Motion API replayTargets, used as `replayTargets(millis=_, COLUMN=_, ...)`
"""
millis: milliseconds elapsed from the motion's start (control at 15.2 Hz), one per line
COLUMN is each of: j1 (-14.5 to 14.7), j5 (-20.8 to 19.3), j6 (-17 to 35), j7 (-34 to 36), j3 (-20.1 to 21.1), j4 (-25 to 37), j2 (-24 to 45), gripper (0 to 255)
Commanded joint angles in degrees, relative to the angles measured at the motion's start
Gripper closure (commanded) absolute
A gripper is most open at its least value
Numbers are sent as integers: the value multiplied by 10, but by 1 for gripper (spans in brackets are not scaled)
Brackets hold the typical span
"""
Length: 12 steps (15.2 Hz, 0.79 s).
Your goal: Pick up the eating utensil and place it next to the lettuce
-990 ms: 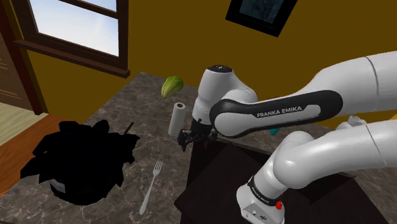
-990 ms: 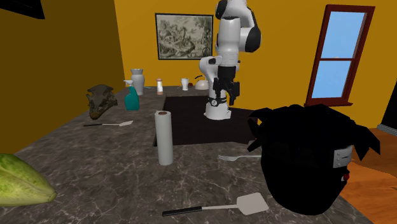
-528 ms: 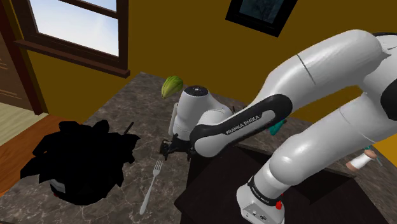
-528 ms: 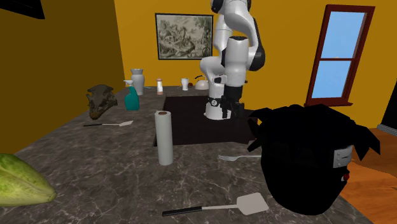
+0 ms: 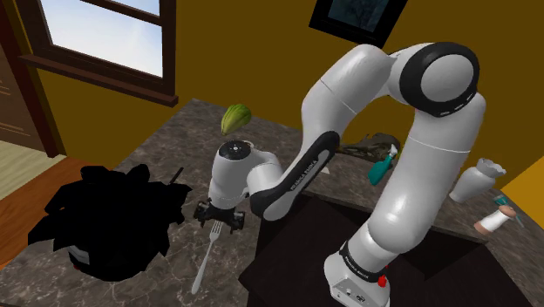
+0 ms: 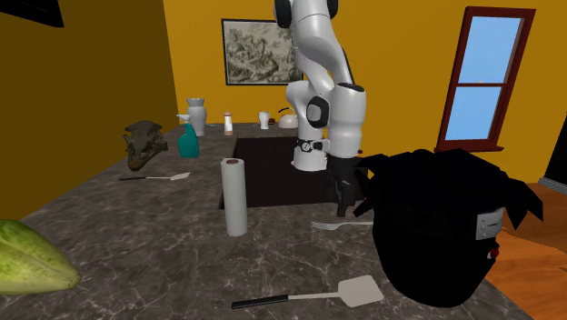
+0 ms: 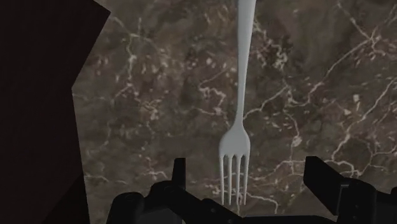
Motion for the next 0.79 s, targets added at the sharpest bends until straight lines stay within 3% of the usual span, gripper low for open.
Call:
replayTargets(millis=0, j1=39, j5=-61, j6=13, j7=67, j3=-45, j4=17, j2=37, gripper=0)
replayTargets(millis=396, j1=84, j5=-136, j6=40, j7=124, j3=-107, j4=40, j2=91, gripper=0)
replayTargets(millis=726, j1=89, j5=-143, j6=42, j7=129, j3=-113, j4=42, j2=96, gripper=0)
